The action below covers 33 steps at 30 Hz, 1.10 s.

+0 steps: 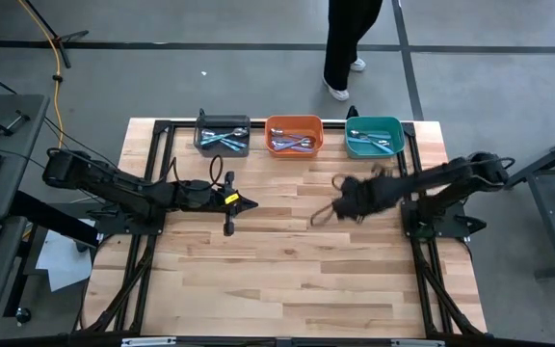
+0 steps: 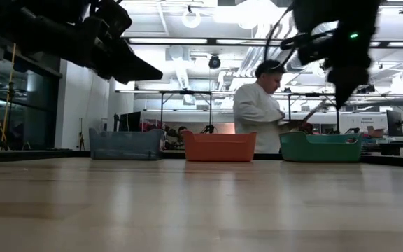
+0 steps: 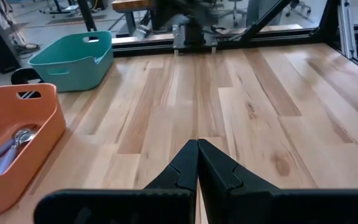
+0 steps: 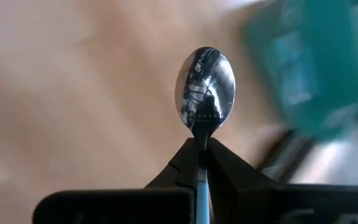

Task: Sort silverware by color (type)
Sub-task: Put the blue spoon into the green bin

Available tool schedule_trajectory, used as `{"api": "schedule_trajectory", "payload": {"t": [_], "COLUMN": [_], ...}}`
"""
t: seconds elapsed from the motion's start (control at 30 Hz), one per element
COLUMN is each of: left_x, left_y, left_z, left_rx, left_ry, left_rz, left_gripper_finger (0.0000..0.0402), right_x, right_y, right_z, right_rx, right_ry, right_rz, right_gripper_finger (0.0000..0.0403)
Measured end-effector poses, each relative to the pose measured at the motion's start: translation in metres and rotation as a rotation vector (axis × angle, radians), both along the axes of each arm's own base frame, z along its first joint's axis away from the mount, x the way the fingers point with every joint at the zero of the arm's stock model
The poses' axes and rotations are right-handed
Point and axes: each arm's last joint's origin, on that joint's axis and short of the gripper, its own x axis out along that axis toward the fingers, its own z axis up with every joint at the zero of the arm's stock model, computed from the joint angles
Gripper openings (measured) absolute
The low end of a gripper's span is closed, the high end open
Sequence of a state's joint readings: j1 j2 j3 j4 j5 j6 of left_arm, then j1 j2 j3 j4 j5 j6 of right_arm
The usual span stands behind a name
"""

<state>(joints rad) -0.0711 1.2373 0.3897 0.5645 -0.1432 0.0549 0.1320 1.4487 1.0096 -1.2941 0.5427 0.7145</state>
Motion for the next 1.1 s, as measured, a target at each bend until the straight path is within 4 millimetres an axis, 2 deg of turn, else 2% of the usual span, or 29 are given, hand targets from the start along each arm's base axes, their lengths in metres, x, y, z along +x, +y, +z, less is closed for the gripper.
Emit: {"api": "schedule_trajectory", "payload": {"t": [0.1, 0.23, 0.37, 0.53, 0.67, 0.83, 1.1], "left_x": [0.0, 0.0, 0.0, 0.0, 0.0, 0.0, 0.0], "left_y": [0.0, 0.0, 0.0, 0.0, 0.0, 0.0, 0.0], "left_z": [0.001, 0.001, 0.001, 0.001, 0.001, 0.001, 0.001], "left_rx": [-0.007, -0.01, -0.009, -0.01, -0.011, -0.017, -0.017], "left_ry": [-0.007, -0.01, -0.01, -0.01, -0.009, -0.01, -0.01], "left_rz": [0.002, 0.002, 0.002, 0.002, 0.002, 0.004, 0.004], "left_gripper_finger": [0.0, 0.0, 0.0, 0.0, 0.0, 0.0001, 0.0001], "right_x": [0.002, -0.004, -0.014, -0.027, -0.039, -0.06, -0.073], "right_y": [-0.034, -0.081, -0.124, -0.17, -0.19, -0.203, -0.219], "right_z": [0.007, -0.003, -0.012, -0.012, -0.024, -0.043, -0.041], "right_rx": [-0.099, -0.13, -0.171, -0.197, -0.168, -0.171, -0.171], "right_ry": [0.117, 0.256, 0.279, 0.143, 0.059, 0.095, 0.035], "right_rz": [0.064, 0.145, 0.198, 0.203, 0.229, 0.22, 0.206], "right_gripper_finger": [0.0001, 0.0001, 0.0001, 0.0001, 0.0001, 0.0, 0.0]}}
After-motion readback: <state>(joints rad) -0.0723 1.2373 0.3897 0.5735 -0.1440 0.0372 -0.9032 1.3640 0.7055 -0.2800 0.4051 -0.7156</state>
